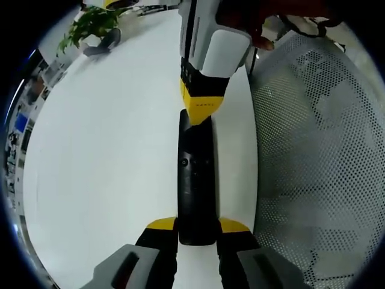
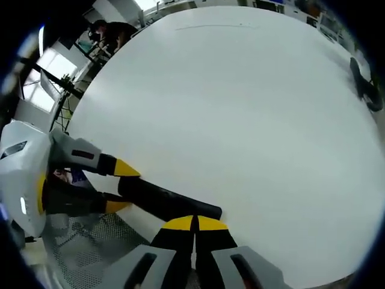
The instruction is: Press the specified remote control buttons in sequence, fully releasing each button before pressing the next.
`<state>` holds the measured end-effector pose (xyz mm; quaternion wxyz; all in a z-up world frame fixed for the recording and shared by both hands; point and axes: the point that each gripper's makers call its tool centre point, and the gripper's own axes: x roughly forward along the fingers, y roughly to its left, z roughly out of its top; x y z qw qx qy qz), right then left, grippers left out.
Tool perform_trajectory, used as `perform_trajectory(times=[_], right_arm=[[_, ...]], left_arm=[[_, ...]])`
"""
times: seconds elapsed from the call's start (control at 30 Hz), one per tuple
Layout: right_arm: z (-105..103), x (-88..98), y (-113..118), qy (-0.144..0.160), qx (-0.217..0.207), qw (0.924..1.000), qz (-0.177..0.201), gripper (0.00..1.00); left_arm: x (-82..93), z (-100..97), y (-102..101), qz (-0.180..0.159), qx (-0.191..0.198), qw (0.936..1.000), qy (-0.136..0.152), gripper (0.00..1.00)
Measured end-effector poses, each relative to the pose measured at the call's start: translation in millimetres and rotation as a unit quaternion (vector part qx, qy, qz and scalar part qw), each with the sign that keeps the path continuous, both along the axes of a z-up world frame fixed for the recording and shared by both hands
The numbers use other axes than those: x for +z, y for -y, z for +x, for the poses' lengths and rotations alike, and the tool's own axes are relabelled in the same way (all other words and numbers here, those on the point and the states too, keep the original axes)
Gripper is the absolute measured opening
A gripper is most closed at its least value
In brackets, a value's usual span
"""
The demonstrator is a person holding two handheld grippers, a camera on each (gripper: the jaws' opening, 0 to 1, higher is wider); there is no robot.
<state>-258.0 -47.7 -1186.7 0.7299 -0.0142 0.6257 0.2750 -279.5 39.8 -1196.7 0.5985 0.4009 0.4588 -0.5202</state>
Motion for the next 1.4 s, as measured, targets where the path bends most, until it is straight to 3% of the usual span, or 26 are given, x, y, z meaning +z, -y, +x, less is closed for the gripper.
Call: perform_trajectory(times=[0.17, 0.63, 0.83, 1.07, 1.4], right_arm=[[0.3, -0.4, 0.2, -0.008, -0.013, 0.9999, 0.005, 0.0], [-1.4, 0.6, -1.4, 0.029, -0.019, 0.9994, -0.001, 0.0], [1.0, 0.0, 0.0, 0.024, -0.031, 0.9991, 0.013, 0.0], [-0.1, 0.8, -2.2, 0.039, -0.017, 0.9991, -0.003, 0.0], [0.7, 1.5, -0.5, 0.021, -0.023, 0.9995, 0.007, 0.0]], left_arm=[[0.0, 0.3, 0.1, -0.003, 0.002, 1.0, 0.0, 0.24], [0.1, -0.1, 0.0, -0.004, 0.003, 1.0, 0.005, 0.24], [0.2, -0.4, 0.0, 0.0, 0.002, 1.0, 0.005, 0.24], [0.5, -0.8, -0.2, 0.004, 0.005, 1.0, 0.005, 0.24], [0.5, -0.8, -0.6, 0.008, 0.003, 1.0, 0.003, 0.24]])
